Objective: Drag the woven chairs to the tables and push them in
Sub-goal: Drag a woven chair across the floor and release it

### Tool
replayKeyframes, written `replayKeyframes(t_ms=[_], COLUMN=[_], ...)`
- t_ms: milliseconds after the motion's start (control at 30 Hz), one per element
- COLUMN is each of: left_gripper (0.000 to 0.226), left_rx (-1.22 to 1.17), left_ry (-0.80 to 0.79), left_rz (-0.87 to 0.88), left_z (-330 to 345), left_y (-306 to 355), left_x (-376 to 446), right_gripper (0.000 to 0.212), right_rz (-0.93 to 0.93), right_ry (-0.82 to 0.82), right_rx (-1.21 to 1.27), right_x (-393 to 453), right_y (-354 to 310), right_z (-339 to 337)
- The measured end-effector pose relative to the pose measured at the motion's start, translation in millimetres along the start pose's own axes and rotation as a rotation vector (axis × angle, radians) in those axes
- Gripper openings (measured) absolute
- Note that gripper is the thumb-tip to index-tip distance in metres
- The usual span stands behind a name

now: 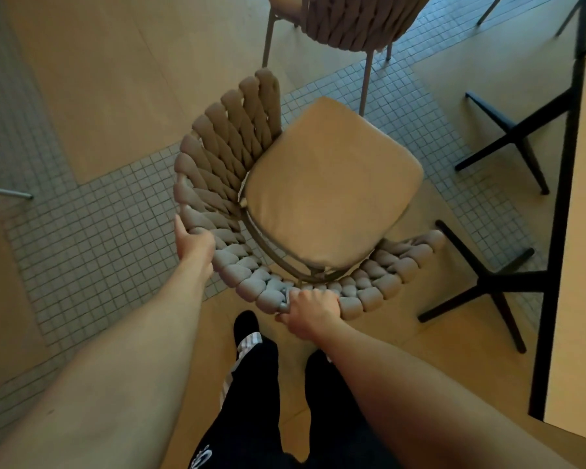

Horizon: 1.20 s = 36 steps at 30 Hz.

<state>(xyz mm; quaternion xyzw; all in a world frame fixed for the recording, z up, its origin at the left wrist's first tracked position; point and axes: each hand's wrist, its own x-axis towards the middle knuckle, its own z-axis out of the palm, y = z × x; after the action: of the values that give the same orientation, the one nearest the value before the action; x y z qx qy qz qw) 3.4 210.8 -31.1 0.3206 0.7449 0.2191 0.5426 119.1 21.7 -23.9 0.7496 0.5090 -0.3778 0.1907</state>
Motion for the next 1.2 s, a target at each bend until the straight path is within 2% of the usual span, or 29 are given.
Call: replayKeyframes(t_ms=[133, 267, 367, 567, 767, 1033, 1200], left_gripper=[0.092, 0.08, 0.079, 0.079, 0.077, 0.074, 0.068], left_rx=[-0.044, -0.166, -0.248, -0.355, -0.452, -0.356, -0.284], left_ry=[0.034, 0.075, 0.073, 0.095, 0.102, 0.221, 0.166], left_rz=[-0.095, -0.207, -0.315, -0.46, -0.596, -0.574, -0.568], left_z=[11.8, 26.6, 37.0, 62.3, 91.6, 109.5, 84.9], left_y=[-22.9, -53.7, -75.8, -102.7, -122.3, -123.0, -118.2], left_x=[-18.6, -54.8, -79.5, -119.1, -151.2, -154.9, -139.6], right_gripper=[0.061, 0.069, 0.074, 0.087, 0.084, 0.088, 0.087], right_rz=[-0.132, -0.176, -0.183, -0.109, -0.006, -0.044, -0.047], right_ry=[-0.037, -0.11, -0.094, -0.088, -0.12, -0.114, -0.136], right_rx=[-0.04, -0.181, -0.321, -0.48, -0.533, -0.558, -0.559], right_x=[-2.2, -4.1, -5.2, 1.8, 12.6, 18.2, 10.2], right_y=[35.8, 85.7, 121.9, 184.1, 234.8, 246.0, 225.2], right_z=[-3.4, 3.9, -0.3, -32.7, -71.5, -72.1, -63.4])
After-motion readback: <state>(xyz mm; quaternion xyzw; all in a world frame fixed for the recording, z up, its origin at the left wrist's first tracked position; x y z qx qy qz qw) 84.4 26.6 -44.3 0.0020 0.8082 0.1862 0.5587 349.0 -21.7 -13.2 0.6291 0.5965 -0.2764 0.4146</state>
